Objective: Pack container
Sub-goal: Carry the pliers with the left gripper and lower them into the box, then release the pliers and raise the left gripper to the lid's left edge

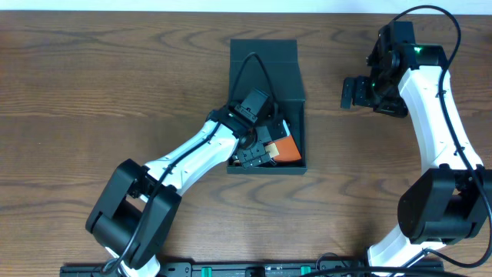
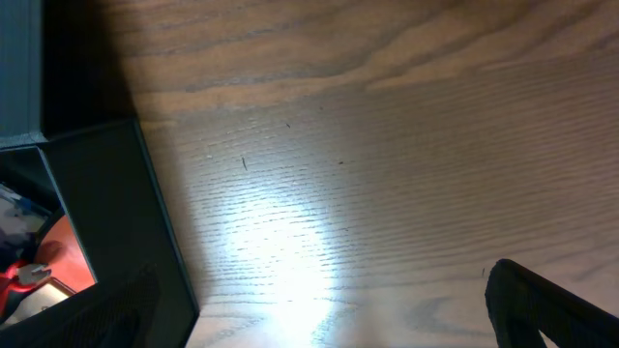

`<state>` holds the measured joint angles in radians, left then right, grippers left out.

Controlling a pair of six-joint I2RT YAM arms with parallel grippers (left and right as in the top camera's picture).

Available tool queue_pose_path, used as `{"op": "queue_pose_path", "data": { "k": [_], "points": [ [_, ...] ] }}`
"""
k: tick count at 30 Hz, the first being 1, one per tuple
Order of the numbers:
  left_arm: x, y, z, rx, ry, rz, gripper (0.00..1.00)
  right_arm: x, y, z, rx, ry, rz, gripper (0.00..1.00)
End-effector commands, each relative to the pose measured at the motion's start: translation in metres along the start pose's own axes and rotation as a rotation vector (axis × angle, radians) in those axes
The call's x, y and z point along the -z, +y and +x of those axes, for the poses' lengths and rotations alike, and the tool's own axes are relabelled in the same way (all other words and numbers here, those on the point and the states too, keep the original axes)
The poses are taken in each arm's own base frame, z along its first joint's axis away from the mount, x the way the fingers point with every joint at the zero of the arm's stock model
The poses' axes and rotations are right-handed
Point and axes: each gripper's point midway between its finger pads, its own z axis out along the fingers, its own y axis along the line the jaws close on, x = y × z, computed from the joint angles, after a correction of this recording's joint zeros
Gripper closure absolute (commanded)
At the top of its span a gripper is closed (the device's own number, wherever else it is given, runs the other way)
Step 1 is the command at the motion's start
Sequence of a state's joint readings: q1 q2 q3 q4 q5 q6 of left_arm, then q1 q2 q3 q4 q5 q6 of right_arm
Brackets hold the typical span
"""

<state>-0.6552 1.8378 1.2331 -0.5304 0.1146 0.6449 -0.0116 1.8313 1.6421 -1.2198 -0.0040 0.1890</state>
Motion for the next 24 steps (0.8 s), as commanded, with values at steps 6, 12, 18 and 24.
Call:
{"op": "queue_pose_path", "data": {
  "k": [6, 12, 18, 24],
  "points": [
    [0.037, 0.029, -0.013, 0.113, -0.105, -0.076, 0.07, 0.009, 0.001, -0.001, 0.028, -0.026, 0.002, 0.01],
    [0.073, 0.046, -0.023, 0.186, -0.189, -0.135, 0.05, 0.009, 0.001, -0.001, 0.029, -0.027, 0.001, 0.01],
    [0.129, 0.078, -0.013, 0.726, -0.332, -0.163, 0.00, 0.010, 0.014, 0.001, 0.122, -0.019, -0.076, 0.08],
    [0.178, 0.097, 0.005, 1.053, -0.490, -0.035, 0.48, 0.015, 0.045, 0.000, 0.189, -0.032, -0.253, 0.99]
  ]
}}
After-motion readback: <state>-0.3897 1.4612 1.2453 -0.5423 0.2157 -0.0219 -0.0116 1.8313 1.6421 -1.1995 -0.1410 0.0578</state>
